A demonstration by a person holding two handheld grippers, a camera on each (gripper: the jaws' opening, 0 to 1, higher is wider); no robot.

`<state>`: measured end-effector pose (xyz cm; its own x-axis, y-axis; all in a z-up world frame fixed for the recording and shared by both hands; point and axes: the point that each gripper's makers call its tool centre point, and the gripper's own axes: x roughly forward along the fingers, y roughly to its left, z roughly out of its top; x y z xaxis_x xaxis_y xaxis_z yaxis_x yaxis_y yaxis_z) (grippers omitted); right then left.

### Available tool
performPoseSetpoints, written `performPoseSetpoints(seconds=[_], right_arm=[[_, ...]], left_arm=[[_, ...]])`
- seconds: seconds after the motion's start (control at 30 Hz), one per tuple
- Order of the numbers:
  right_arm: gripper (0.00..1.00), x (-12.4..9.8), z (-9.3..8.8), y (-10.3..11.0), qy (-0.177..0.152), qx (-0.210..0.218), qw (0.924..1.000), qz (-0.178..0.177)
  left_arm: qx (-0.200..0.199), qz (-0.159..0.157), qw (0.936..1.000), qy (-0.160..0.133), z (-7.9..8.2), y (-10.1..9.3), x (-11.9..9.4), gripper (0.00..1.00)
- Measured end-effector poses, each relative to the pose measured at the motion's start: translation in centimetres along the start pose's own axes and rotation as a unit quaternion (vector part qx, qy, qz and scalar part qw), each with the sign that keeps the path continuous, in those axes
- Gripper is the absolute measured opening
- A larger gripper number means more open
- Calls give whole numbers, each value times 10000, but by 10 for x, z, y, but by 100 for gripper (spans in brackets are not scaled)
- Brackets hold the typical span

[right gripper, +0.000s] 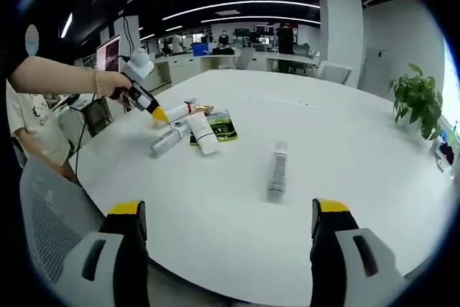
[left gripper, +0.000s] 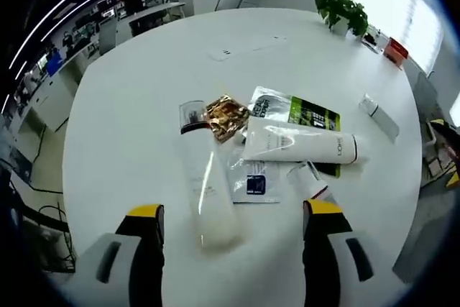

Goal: Arrange the skincare products in the storage area until every visible bottle or jar stands upright without overlapping.

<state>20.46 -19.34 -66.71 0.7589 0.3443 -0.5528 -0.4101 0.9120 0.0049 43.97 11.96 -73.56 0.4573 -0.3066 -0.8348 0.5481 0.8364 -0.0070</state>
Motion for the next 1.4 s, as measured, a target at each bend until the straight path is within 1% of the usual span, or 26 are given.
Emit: performPoseSetpoints(seconds=[0.03, 0.07, 0.1, 0.13, 0.17, 0.23, 0.3, 0.37, 0.43, 0.57, 0.63, 0.7, 0.77, 0.83, 0.87, 0.9, 1.03, 1.07, 1.17, 1.2, 1.27, 1.3, 1.37, 1.4], right_arm=[[95, 0, 0, 0, 6, 1, 10000, 7], [95, 0, 0, 1, 2, -6, 10000, 11], [95, 0, 0, 1, 2, -5, 10000, 11], [95, 0, 0, 1, 4, -3, 10000, 11], [95, 0, 0, 1, 14, 11, 10000, 10], [95, 0, 0, 1, 8, 28, 10000, -6], [95, 1, 0, 0, 10, 46, 10000, -9], [95, 1, 0, 1, 20, 39, 10000, -1], [95, 1, 0, 2, 30, 33, 10000, 3], [94, 1, -1, 0, 40, 71, 10000, -13], [94, 1, -1, 0, 32, 85, 10000, -30], [94, 1, -1, 0, 50, 92, 9999, -28], [94, 1, -2, 0, 65, 80, 9999, -29], [94, 2, -3, 0, 81, 71, 9999, -29], [94, 2, -3, 0, 87, 69, 9999, -31], [94, 2, -3, 0, 100, 65, 9999, -38], [94, 2, -4, -1, 117, 64, 9999, -51], [94, 2, -5, 0, 129, 52, 9999, -48], [94, 3, -6, 1, 172, -23, 9998, -49], [94, 3, -6, 2, 179, -37, 9998, -51], [92, 2, -5, 0, 163, -57, 9998, -87], [92, 2, -4, -1, 144, -41, 9998, -96], [92, 2, -5, -2, 144, 4, 9998, -115], [92, 2, -5, -3, 149, 18, 9998, -116]], left_arm=[[-17, 0, 10000, 20, 2, 3, 3, 73], [-57, -47, 9999, 75, 0, 3, 4, 71], [-99, -56, 9998, 174, -5, 1, 3, 71], [-110, -47, 9997, 195, -5, 2, 3, 71], [-133, -72, 9996, 251, -1, 4, 8, 71], [-165, -93, 9993, 318, -2, 2, 6, 70], [-173, -163, 9991, 344, 4, 2, 11, 68], [-155, -173, 9989, 399, 1, -1, 9, 67], [-214, -190, 9985, 473, 5, 8, 16, 66], [-236, -224, 9979, 566, 5, 8, 17, 56], [-221, -239, 9975, 628, 11, 12, 25, 56], [-165, -246, 9968, 745, 6, 10, 24, 55], [-122, -261, 9963, 813, 7, 7, 25, 53], [-121, -297, 9954, 900, 8, 9, 29, 50], [-144, -316, 9939, 1045, 3, 6, 28, 47], [-122, -319, 9934, 1095, 3, 6, 28, 45], [-22, -245, 9912, 1302, 11, 15, 38, 44], [-15, -238, 9905, 1354, 10, 16, 36, 43], [-44, -188, 9902, 1387, 17, 16, 38, 42], [-51, -186, 9898, 1413, 19, 20, 43, 41], [-27, -175, 9885, 1499, 14, 20, 44, 39], [4, -181, 9878, 1549, 10, 18, 44, 41], [96, -72, 9870, 1604, 13, 23, 46, 41], [125, -83, 9868, 1615, 15, 25, 49, 41]])
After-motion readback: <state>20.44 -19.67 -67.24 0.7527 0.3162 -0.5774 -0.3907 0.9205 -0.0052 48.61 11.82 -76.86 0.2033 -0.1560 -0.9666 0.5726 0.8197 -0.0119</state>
